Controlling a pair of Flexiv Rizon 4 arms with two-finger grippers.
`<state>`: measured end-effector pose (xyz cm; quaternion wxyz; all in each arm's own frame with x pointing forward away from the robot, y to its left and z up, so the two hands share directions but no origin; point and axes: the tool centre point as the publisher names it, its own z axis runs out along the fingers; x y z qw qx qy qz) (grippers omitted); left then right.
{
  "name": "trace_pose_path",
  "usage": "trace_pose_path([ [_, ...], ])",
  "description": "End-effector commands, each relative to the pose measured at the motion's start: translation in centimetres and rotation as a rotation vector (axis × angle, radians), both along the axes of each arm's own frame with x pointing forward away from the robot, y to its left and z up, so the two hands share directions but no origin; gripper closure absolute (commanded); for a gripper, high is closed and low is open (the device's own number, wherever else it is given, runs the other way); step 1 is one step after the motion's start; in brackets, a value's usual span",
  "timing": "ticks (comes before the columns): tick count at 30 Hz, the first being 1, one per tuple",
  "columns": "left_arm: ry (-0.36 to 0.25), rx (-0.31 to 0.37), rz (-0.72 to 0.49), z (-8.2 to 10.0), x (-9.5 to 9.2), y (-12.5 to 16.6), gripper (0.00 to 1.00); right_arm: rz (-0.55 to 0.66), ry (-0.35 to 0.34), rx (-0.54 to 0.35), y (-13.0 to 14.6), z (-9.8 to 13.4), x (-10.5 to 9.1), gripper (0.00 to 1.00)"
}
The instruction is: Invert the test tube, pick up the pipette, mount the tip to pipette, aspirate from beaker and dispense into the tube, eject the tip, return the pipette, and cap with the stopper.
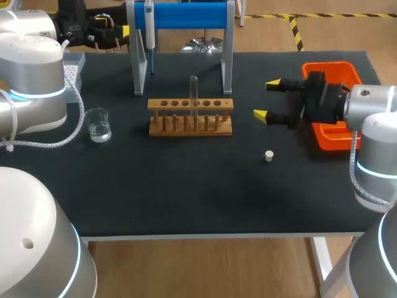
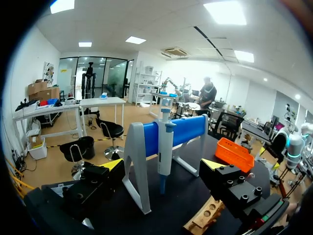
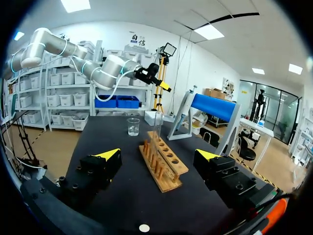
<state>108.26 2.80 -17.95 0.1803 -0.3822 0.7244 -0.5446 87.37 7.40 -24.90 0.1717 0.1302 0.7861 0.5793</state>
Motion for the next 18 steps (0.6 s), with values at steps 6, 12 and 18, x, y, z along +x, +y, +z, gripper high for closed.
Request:
trace_pose_path([
  [6,-0.085,0.035,-0.025,-1.1,-7.0,-4.0,0.00,-0.001,-0.002,0.001,-0.1,0.0,-0.1,0.00],
  [12,-0.155,0.021,-0.052,-2.6,-12.9,-7.0,0.00,-0.001,-0.002,0.001,-0.1,0.0,-0.1,0.00],
  [18,-0.185,0.044,-0.077,-4.2,-17.0,-8.9,0.00,-0.001,-0.002,0.001,-0.1,0.0,-0.1,0.00],
])
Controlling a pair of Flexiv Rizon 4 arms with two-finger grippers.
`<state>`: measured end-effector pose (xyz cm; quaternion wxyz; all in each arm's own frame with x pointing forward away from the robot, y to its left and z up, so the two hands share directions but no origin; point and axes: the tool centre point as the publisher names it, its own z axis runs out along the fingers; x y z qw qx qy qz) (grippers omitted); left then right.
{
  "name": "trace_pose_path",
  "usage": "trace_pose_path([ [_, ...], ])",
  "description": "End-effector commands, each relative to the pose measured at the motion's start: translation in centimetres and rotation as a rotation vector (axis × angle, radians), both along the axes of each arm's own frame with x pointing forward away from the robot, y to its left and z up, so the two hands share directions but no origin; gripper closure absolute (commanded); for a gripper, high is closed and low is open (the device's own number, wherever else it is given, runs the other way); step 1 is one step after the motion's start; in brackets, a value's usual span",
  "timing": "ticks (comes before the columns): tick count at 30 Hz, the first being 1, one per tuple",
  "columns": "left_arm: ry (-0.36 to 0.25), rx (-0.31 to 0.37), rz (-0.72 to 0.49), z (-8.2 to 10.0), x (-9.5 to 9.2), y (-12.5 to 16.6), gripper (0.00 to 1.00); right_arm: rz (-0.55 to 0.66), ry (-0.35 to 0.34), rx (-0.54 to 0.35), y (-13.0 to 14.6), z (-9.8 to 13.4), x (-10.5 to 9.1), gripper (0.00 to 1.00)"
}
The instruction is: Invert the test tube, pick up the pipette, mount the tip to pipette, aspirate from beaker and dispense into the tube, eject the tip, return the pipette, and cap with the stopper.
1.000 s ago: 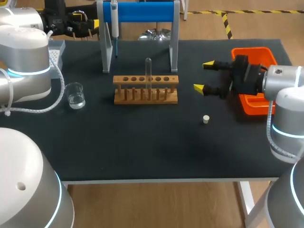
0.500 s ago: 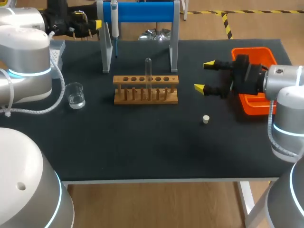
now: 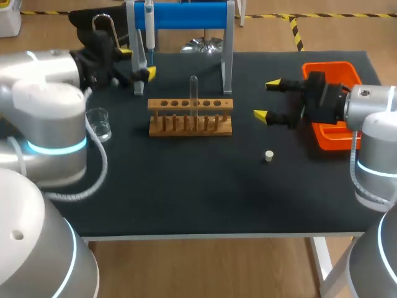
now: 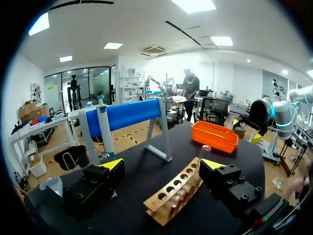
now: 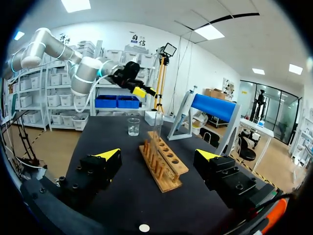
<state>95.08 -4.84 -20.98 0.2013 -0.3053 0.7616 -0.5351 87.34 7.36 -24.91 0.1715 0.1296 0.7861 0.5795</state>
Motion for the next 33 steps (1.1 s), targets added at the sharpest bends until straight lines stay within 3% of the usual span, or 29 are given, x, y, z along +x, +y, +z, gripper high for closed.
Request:
trace_pose_path([
  [1,-0.095,-0.067,0.026,-1.3,-4.3,-1.3,0.00,-0.003,-0.002,0.001,0.0,0.0,-0.1,0.00],
  [8,-0.128,-0.053,-0.014,-1.9,-7.2,-2.2,0.00,-0.003,-0.002,0.001,0.0,0.0,-0.1,0.00],
  [13,-0.146,-0.057,-0.037,-2.3,-8.3,-2.4,0.00,-0.003,-0.002,0.001,0.0,0.0,-0.1,0.00],
  [33,-0.146,-0.057,-0.043,-2.3,-8.5,-2.5,0.00,-0.003,-0.002,0.001,0.0,0.0,-0.1,0.00],
])
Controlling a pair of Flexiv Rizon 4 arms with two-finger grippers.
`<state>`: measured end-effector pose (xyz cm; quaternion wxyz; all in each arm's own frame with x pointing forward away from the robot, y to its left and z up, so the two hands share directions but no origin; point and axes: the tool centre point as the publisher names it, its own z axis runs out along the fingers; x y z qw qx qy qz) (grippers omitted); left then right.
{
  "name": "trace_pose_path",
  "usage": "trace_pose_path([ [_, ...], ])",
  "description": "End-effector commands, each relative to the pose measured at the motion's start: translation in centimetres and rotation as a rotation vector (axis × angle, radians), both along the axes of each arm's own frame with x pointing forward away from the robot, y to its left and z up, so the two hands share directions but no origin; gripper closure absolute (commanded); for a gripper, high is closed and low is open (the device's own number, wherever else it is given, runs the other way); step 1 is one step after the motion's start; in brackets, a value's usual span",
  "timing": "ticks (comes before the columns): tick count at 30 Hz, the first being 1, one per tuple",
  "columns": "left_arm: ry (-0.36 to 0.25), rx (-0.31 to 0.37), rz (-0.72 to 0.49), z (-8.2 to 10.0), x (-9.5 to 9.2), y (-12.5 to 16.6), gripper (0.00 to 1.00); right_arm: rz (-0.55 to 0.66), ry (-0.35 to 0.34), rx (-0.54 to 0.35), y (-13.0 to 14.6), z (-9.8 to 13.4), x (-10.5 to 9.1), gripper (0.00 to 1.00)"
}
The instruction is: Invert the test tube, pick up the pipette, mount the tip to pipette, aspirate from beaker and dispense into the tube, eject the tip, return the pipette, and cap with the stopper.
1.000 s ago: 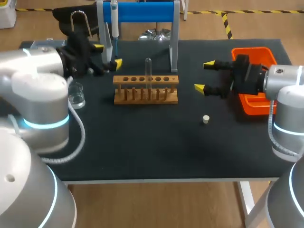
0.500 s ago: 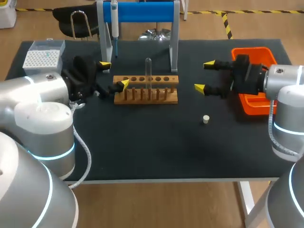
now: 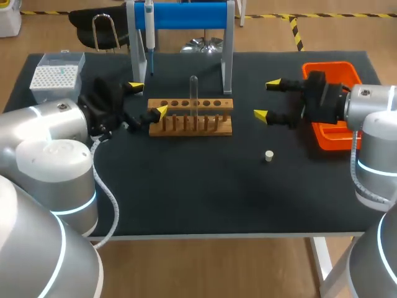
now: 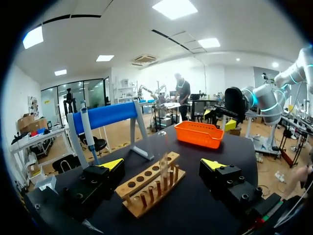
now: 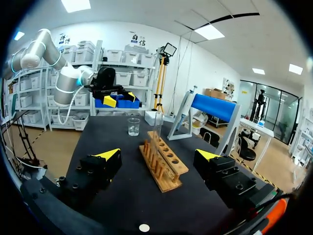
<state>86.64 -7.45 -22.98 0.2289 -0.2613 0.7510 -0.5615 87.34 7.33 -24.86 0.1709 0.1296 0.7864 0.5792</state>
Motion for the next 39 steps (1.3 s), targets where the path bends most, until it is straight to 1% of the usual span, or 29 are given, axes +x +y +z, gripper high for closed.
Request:
trace_pose_path([
  [1,-0.036,-0.040,-0.004,-0.3,-0.1,0.2,0.00,0.019,0.005,0.014,0.4,-0.1,0.6,0.00],
  [3,-0.036,-0.040,-0.004,-0.3,-0.1,0.2,0.00,0.050,0.004,0.029,1.1,0.1,1.5,0.00],
  [9,-0.036,-0.040,-0.004,-0.3,-0.1,0.2,0.00,0.220,0.007,0.081,3.2,0.4,3.8,0.00],
  [13,-0.036,-0.040,-0.004,-0.3,-0.1,0.2,0.00,0.335,0.053,0.150,4.6,0.3,4.7,0.00],
  [16,-0.036,-0.040,-0.004,-0.3,-0.1,0.2,0.00,0.407,0.061,0.182,5.6,0.4,5.0,0.00],
  [19,-0.036,-0.040,-0.004,-0.3,-0.1,0.2,0.00,0.454,0.051,0.193,6.7,0.3,5.0,0.00],
  [24,-0.036,-0.040,-0.004,-0.3,-0.1,0.2,0.00,0.493,0.055,0.199,8.6,0.0,5.1,0.00],
  [25,-0.036,-0.040,-0.004,-0.3,-0.1,0.2,0.00,0.506,0.065,0.203,8.9,-0.1,5.2,0.00],
  [28,-0.036,-0.040,-0.004,-0.3,-0.1,0.2,0.00,0.510,0.088,0.220,9.8,-0.2,5.5,0.00],
  [39,-0.036,-0.040,-0.004,-0.3,-0.1,0.2,0.00,0.527,0.096,0.240,12.4,-0.8,6.0,0.00],
])
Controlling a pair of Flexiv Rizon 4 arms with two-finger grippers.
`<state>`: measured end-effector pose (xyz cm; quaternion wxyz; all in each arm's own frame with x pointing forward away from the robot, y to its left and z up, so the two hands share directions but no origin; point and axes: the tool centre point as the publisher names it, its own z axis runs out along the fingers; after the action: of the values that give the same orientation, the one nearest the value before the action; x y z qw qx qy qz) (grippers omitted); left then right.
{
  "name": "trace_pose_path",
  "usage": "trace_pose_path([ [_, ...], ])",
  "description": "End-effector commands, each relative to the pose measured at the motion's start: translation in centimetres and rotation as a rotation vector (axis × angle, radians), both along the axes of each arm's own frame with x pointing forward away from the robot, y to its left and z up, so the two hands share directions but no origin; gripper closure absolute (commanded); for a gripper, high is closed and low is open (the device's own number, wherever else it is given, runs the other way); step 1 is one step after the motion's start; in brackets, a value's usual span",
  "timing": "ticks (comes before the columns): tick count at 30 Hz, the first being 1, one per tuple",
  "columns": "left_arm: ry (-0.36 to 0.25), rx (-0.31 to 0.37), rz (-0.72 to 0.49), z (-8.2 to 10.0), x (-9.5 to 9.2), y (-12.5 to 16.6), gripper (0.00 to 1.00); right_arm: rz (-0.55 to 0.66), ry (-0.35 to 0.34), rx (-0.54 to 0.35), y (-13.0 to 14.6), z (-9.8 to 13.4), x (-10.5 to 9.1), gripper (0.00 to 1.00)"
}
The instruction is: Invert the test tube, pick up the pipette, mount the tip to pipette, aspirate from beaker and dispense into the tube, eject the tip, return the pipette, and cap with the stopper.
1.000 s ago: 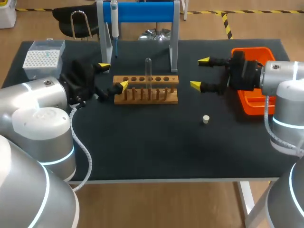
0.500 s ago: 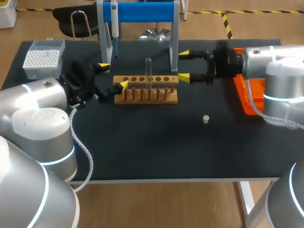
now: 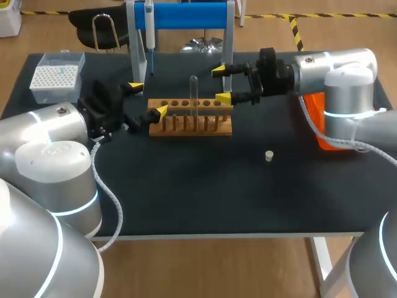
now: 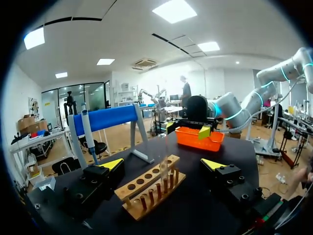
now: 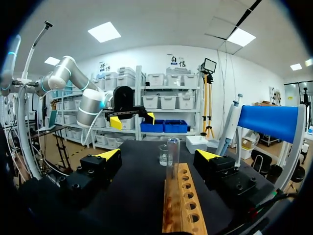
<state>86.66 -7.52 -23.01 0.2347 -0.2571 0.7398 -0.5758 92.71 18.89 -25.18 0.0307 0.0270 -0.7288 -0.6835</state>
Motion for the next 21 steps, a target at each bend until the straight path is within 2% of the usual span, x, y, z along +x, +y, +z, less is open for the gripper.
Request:
trace_pose_path([
  [1,-0.010,-0.011,-0.003,-0.3,-0.1,0.2,0.00,0.024,0.008,0.008,1.0,-0.6,0.7,0.00],
  [8,-0.010,-0.011,-0.003,-0.3,-0.1,0.2,0.00,0.039,0.013,0.016,2.5,-1.0,1.1,0.00],
  [12,-0.010,-0.011,-0.003,-0.3,-0.1,0.2,0.00,0.047,0.014,0.018,3.3,-1.2,1.3,0.13],
  [18,-0.010,-0.011,-0.003,-0.3,-0.1,0.2,0.00,0.046,0.016,0.016,4.1,-1.6,1.9,0.07],
  [21,-0.010,-0.011,-0.003,-0.3,-0.1,0.2,0.00,0.045,0.015,0.017,4.4,-1.8,2.1,0.11],
])
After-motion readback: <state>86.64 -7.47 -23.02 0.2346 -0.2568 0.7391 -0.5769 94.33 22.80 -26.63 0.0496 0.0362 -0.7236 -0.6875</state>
